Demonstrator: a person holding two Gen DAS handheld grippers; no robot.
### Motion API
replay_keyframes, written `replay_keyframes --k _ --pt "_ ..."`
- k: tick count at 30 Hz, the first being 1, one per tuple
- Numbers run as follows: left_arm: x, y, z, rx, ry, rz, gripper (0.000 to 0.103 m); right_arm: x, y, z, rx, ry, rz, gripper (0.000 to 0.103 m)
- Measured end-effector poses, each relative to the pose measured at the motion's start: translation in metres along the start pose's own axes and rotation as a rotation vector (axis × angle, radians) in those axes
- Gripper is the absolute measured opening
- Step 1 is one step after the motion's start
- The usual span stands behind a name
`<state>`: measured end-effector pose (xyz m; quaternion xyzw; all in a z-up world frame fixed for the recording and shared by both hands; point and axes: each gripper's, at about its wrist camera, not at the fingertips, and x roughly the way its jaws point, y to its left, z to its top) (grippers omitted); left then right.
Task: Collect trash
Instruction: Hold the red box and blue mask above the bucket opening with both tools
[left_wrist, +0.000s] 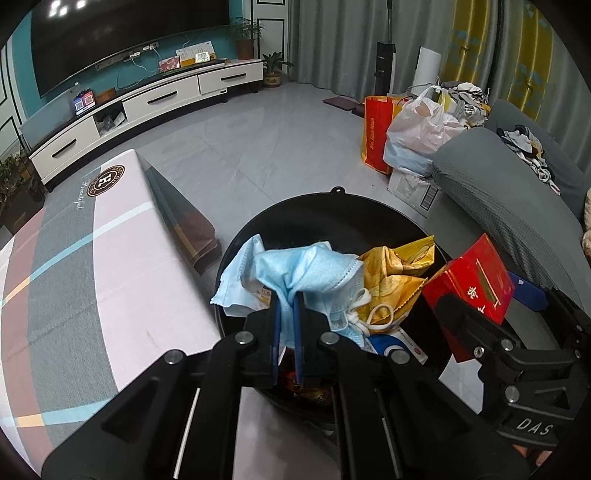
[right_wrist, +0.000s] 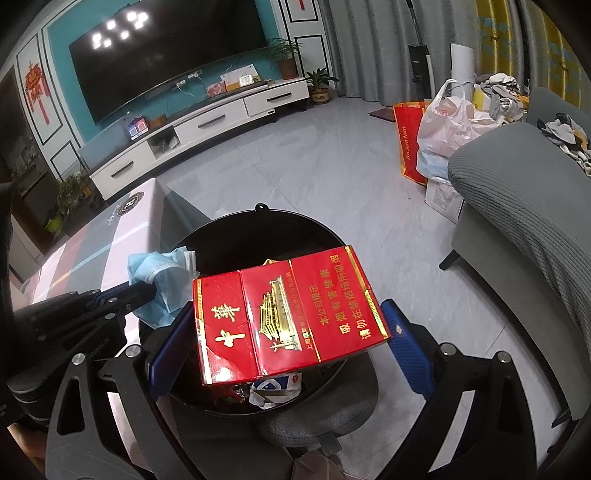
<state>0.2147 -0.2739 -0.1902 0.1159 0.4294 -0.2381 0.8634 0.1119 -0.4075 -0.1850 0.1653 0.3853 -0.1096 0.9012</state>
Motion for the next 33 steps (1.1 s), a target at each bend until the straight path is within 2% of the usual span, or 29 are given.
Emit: replay_keyframes --k 33 --pt "0.015 -0.004 -0.003 0.001 0.046 0.008 0.007 0.011 0.000 -0.001 -0.022 0.040 -0.015 0.094"
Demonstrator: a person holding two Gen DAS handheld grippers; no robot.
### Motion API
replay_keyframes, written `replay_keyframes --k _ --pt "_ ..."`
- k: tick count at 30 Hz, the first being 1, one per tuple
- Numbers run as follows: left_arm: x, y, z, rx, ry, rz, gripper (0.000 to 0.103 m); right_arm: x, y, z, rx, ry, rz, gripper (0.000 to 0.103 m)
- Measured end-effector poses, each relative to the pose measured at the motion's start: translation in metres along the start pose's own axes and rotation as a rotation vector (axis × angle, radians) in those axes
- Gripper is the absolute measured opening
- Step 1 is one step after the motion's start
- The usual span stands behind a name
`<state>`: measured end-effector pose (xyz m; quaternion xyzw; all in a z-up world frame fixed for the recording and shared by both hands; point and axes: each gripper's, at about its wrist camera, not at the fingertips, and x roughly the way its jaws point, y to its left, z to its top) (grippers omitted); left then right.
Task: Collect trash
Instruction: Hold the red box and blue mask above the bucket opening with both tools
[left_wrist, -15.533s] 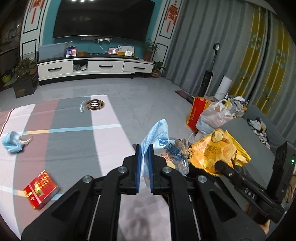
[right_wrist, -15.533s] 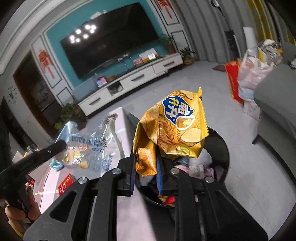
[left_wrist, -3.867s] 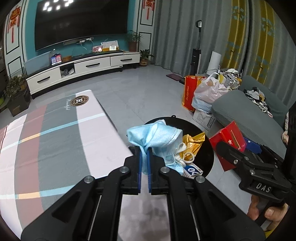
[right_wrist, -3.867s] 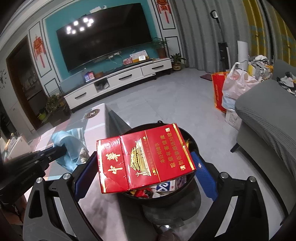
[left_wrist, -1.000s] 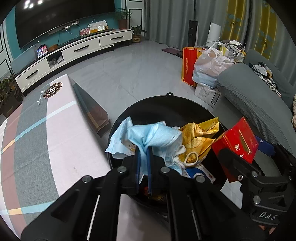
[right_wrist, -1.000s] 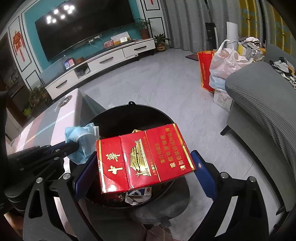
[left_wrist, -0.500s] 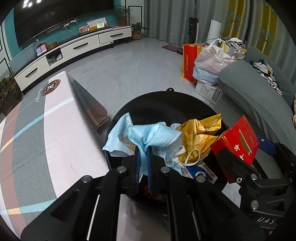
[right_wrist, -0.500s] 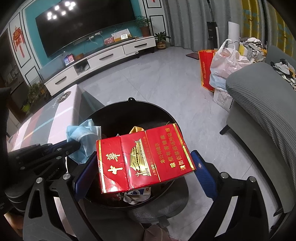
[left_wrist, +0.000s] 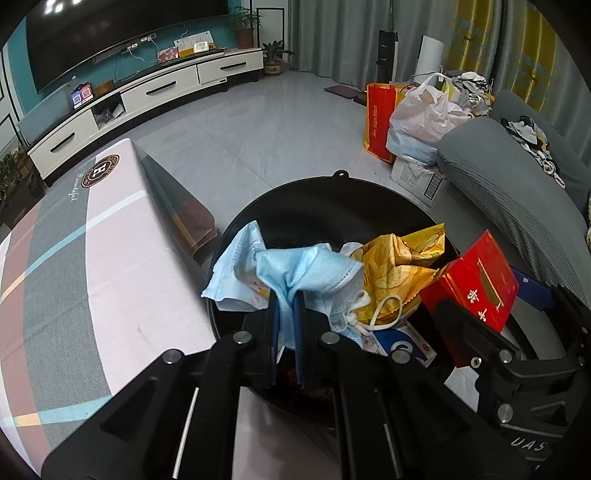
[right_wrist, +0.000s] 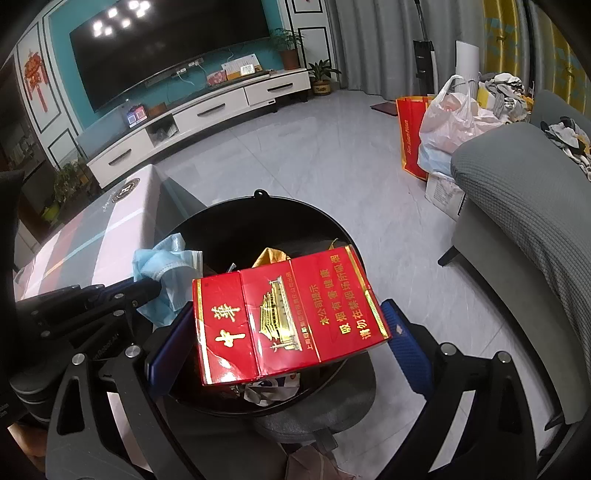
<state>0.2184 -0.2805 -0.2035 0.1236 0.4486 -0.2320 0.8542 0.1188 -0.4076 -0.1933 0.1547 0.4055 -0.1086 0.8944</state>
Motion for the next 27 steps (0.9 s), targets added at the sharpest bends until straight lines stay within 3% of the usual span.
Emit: replay_keyframes --k 27 --pt "0.0081 -0.0002 0.0006 0.013 0.034 0.004 0.008 0.0087 -0.0002 -0.0032 -0.011 0.037 -0.022 0.095"
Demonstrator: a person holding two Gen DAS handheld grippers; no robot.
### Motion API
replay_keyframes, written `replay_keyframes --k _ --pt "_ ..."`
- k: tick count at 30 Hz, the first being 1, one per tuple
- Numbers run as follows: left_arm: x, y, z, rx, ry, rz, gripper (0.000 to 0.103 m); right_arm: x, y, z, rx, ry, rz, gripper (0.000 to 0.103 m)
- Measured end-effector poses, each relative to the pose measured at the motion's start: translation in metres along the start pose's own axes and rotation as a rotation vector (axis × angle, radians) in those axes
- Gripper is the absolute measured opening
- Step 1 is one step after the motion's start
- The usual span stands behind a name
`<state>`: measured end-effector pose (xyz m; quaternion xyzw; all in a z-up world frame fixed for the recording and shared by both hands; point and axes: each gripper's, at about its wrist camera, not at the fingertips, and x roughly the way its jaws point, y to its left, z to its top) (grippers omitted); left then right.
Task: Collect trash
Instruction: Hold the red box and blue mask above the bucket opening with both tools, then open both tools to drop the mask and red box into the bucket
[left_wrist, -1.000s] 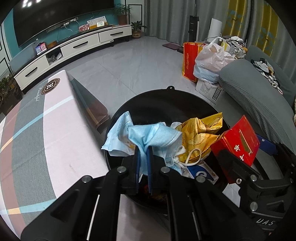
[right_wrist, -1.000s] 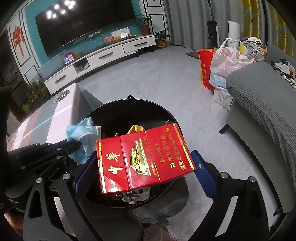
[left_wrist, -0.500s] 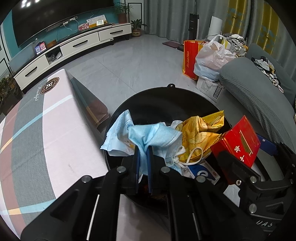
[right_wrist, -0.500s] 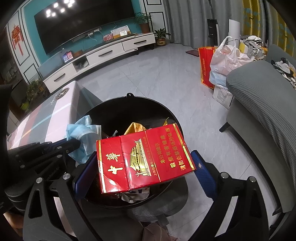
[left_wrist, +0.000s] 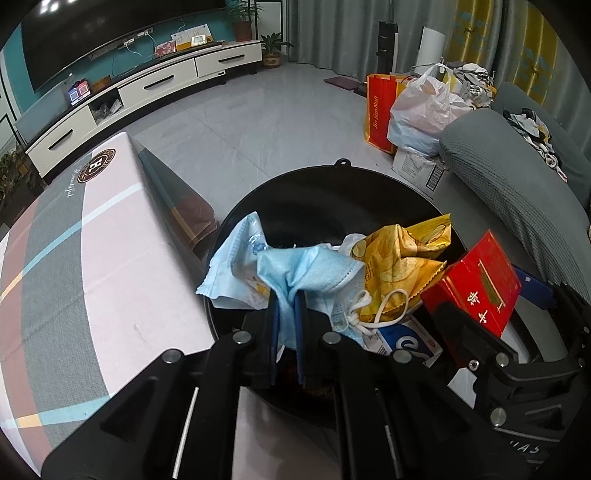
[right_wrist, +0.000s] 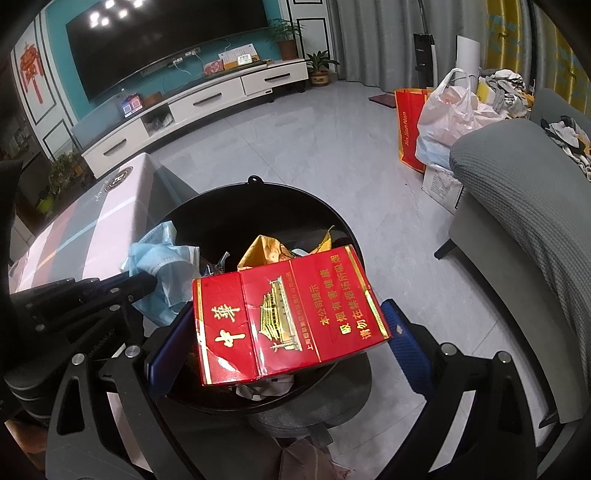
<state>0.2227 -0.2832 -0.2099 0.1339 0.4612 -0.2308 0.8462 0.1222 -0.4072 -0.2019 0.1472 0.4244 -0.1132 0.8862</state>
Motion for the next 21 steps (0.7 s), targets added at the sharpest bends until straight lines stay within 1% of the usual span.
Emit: replay_keyframes --k 2,4,8,10,14,17,21 --pt "0.0005 0.0001 0.0005 0.000 0.001 -0.002 0.009 0.0005 0.0001 -0.0004 -0.003 0.001 -0.004 0.095" --pt "0.0005 0.0011 0.0010 -0.005 0.001 -0.008 0.016 0.0014 0.0003 -0.0006 -0.005 0.003 -0.010 0.095" --pt "0.0008 0.0014 0.0011 -0.002 -0.001 -0.014 0.019 0.0040 0.0008 -0.0011 -0.010 0.015 -0.019 0.095" --pt "0.0006 0.0014 0.0008 0.000 -0.001 -0.018 0.024 0.0050 0.0013 -0.0004 -0.011 0.018 -0.026 0.095" --pt "-0.0006 0.0019 0.0007 0.001 -0.006 -0.026 0.029 0.0064 0.0017 -0.0004 -0.006 0.026 -0.029 0.095" --pt "-0.0021 0.0033 0.0011 -0.004 -0.012 -0.030 0.035 0.0076 0.0012 -0.0007 -0.005 0.031 -0.033 0.096" --pt "-0.0059 0.0068 0.0023 -0.015 -0.023 -0.036 0.039 0.0089 0.0019 -0.0006 -0.005 0.033 -0.029 0.096"
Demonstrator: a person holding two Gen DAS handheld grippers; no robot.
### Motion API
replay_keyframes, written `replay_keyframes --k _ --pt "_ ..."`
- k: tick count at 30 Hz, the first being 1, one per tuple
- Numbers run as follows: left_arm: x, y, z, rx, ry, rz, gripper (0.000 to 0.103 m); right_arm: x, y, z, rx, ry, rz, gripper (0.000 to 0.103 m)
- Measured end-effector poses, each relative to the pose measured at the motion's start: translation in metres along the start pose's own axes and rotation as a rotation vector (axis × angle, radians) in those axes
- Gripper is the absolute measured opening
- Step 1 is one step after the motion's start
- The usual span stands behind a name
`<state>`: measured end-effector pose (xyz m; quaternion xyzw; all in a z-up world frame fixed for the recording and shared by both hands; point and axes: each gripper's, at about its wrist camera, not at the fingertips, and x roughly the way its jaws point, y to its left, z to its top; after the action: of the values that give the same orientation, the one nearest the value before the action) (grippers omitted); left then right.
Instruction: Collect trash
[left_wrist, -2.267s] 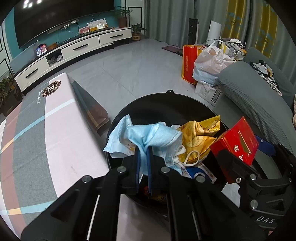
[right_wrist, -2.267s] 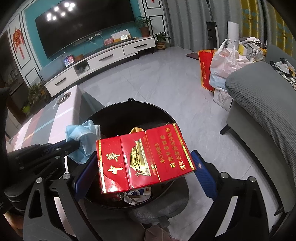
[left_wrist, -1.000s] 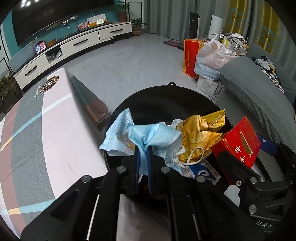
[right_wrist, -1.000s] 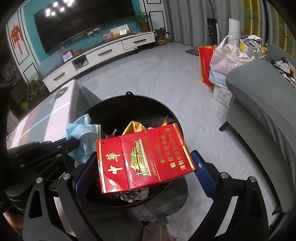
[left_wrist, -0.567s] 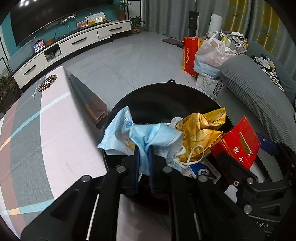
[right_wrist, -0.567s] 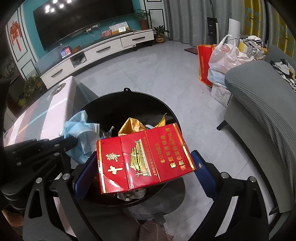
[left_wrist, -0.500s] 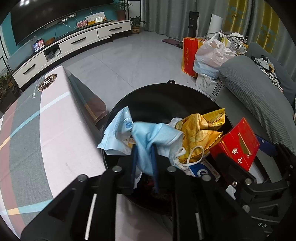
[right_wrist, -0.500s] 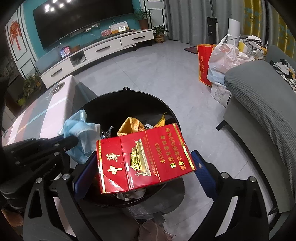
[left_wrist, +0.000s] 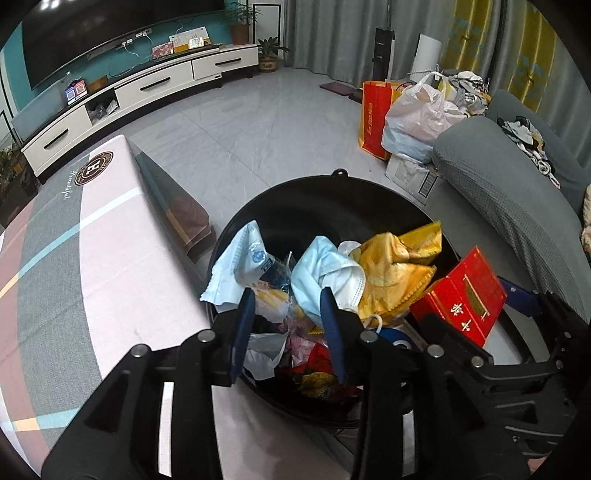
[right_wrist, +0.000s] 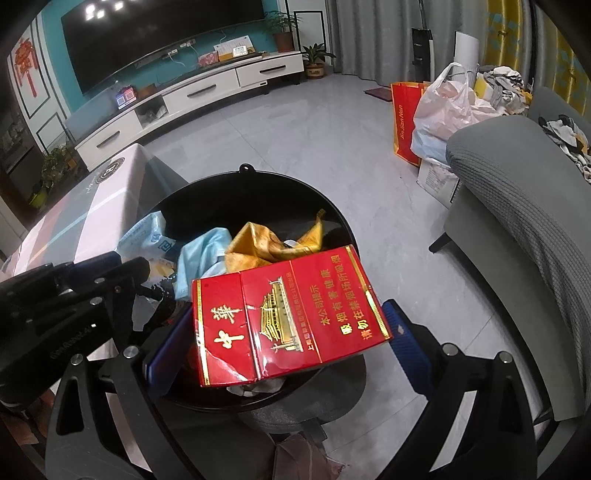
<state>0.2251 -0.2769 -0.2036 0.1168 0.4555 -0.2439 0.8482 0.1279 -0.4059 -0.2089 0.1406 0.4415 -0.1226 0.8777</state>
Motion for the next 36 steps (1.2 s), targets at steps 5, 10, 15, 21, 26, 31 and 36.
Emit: replay_keyframes --k 5,10,15,21,26,31,36 --pt "-0.011 0.006 0.000 -0.014 -0.028 -0.011 0.047 0.000 0.001 0.000 -0.004 -0.010 0.017 0.096" --pt "-0.027 0.014 -0.001 -0.025 -0.068 -0.016 0.062 -0.005 0.000 0.001 -0.009 -0.030 0.047 0.096" --pt "-0.041 0.024 -0.005 -0.055 -0.091 -0.022 0.068 -0.011 0.007 0.000 -0.010 -0.049 0.103 0.099" --pt "-0.063 0.039 -0.015 -0.080 -0.108 -0.023 0.076 -0.027 0.018 0.001 -0.023 -0.082 0.112 0.099" --pt "-0.098 0.054 -0.032 -0.119 -0.114 0.007 0.090 -0.059 0.025 -0.004 -0.028 -0.082 0.061 0.099" --pt "-0.147 0.064 -0.048 -0.107 -0.097 0.100 0.100 -0.110 0.019 -0.011 0.058 -0.081 0.060 0.100" --pt "-0.201 0.062 -0.059 -0.080 -0.089 0.105 0.100 -0.177 0.036 -0.015 0.048 -0.134 -0.003 0.100"
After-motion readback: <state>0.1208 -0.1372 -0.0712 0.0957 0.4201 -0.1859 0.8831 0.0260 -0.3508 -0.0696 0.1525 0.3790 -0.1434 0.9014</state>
